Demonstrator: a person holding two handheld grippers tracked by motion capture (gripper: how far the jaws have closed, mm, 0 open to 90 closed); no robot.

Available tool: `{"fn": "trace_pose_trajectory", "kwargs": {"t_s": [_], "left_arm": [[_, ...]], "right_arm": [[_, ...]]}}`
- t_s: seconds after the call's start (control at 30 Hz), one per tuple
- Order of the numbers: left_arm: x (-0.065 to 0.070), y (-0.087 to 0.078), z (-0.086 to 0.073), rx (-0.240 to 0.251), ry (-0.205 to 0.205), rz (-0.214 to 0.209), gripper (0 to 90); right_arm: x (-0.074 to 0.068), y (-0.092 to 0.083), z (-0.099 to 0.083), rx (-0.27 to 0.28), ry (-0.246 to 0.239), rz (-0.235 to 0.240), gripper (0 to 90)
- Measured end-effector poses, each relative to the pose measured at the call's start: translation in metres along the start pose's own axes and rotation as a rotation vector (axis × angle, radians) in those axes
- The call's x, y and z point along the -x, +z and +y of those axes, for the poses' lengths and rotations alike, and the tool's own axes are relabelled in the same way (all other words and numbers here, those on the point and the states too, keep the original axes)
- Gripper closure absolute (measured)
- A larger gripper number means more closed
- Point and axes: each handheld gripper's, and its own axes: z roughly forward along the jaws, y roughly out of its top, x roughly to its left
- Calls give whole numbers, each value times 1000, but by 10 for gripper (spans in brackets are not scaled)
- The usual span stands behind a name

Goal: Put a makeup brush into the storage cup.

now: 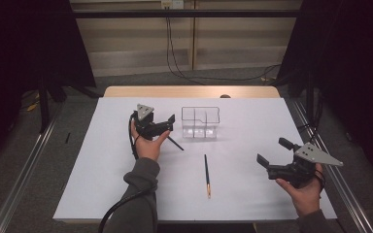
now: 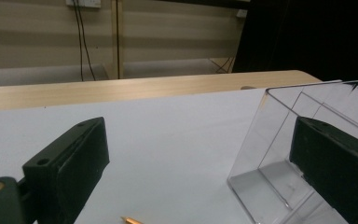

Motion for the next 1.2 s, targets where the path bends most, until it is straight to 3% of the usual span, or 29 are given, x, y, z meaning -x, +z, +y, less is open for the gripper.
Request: {"fn": "trace_pose_trajectory", "kwargs": {"t_s": [0.3,0.8,1.2], "left_arm": [[-3,2,7,-113,-7,60,43],[-9,6,14,-265,-73,149,43],[-12,11,20,-388,-78,197,43]], "right_arm": [[1,0,0,0,1,0,1],[1,0,0,-1,1,0,1],[1,-1,-1,-6,0,2,1]]}}
